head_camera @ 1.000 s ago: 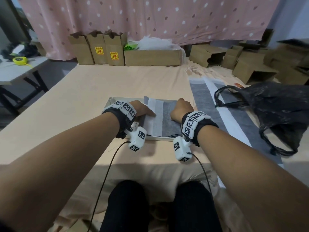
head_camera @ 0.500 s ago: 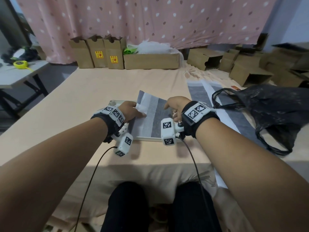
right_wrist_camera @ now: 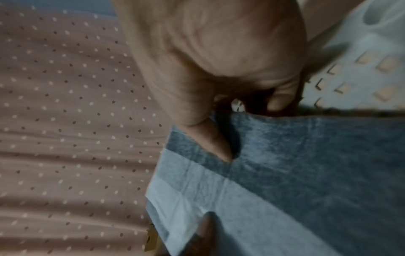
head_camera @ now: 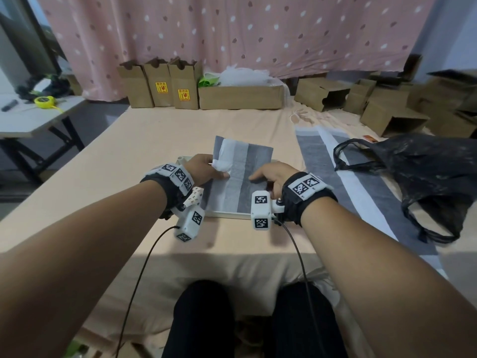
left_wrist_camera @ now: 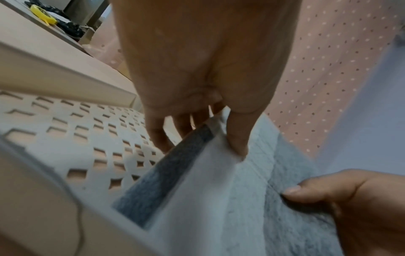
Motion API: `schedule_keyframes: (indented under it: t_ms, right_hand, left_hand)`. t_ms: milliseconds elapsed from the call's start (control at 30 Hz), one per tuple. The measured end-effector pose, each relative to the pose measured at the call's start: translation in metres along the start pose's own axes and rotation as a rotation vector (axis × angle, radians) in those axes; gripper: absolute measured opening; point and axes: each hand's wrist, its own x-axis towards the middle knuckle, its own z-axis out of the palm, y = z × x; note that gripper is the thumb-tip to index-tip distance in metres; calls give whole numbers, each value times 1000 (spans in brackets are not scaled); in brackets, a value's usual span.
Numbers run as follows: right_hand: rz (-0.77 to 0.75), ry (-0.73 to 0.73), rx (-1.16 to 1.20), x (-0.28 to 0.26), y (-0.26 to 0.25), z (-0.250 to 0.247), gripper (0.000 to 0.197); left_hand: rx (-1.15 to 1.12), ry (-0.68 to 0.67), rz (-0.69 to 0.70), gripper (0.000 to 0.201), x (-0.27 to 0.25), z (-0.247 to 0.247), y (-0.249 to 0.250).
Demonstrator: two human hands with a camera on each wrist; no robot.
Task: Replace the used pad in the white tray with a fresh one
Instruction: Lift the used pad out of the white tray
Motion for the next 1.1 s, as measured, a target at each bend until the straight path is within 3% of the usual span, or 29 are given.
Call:
schedule_keyframes:
  t_ms: [133, 233, 267, 300, 367, 433, 633, 733, 800, 900, 1033, 1100]
  right_hand:
    - [-23, -93, 121, 52, 16, -5, 72]
    - [-113, -113, 237, 44, 15, -6, 53]
    - [-149, -105, 249, 25, 9, -5, 46]
    - [-173, -113, 264, 5, 2, -4, 42]
    - [-199, -130, 305, -16, -6, -6, 33]
    - [-225, -143, 334, -25, -11, -8, 27]
    - [-273, -249, 461, -20, -5, -13, 22]
    - [-309, -291, 562, -22, -7, -14, 23]
    - [-285, -281, 542, -19, -9, -13, 24]
    - [-189, -199, 358, -20, -10, -10, 24]
    - [-161, -114, 273, -13, -2, -10, 39]
    - [-182, -108, 285, -9, 2, -12, 39]
  left_hand:
    - [-73, 120, 41, 41, -1, -4, -1]
    - [-240, 117, -28, 94, -3, -8, -2]
    - [-327, 57, -64, 100, -4, -8, -2]
    - [-385, -39, -71, 92, -9, -7, 2]
    - [-408, -188, -50, 54, -17, -6, 10]
    - [-419, -217, -43, 38, -19, -8, 12]
    - [-583, -329, -89, 60, -31, -13, 8]
    - [-738, -373, -146, 91, -35, -13, 6]
    - [-807, -374, -175, 100, -36, -12, 9]
    - [-799, -319, -174, 97, -37, -9, 15]
    - [-650, -252, -101, 56, -29, -6, 15]
    - [-552, -184, -86, 46, -23, -3, 8]
